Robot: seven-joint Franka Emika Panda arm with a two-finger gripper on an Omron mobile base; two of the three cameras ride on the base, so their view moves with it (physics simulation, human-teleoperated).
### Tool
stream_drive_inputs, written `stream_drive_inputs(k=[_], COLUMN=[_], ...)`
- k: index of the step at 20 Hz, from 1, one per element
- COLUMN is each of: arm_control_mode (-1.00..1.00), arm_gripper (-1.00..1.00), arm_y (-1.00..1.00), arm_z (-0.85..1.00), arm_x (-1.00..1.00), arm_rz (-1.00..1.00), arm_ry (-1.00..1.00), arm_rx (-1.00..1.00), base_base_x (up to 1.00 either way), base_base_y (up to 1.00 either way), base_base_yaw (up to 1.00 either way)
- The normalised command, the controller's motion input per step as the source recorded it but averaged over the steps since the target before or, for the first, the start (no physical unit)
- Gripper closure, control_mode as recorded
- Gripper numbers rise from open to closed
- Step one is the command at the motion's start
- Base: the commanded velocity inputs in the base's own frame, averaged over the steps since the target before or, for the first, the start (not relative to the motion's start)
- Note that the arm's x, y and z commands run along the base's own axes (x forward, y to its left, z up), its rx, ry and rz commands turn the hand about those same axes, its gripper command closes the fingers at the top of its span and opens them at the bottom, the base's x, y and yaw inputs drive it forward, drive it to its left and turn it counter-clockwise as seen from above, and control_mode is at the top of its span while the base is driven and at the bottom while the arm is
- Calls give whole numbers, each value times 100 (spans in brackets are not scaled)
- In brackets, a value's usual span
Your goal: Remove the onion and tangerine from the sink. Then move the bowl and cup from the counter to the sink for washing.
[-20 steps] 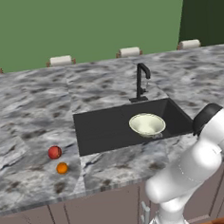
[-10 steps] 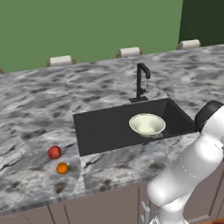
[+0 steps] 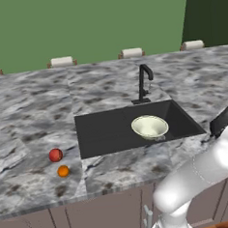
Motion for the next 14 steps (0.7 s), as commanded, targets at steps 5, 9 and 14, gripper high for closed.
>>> stream_drive_inputs(k=[5,9,14], arm_control_mode=[-100,-100,-100], arm_gripper=[-100,-100,-100], arm_y=[-15,-18,-18], arm_z=[-6,-7,-12], arm_x=[15,10,5], arm_rz=[0,0,0], arm_ry=[3,6,8], arm_rx=[0,0,2], base_base_x=[0,0,0], base_base_y=[0,0,0], base_base_yaw=[0,0,0])
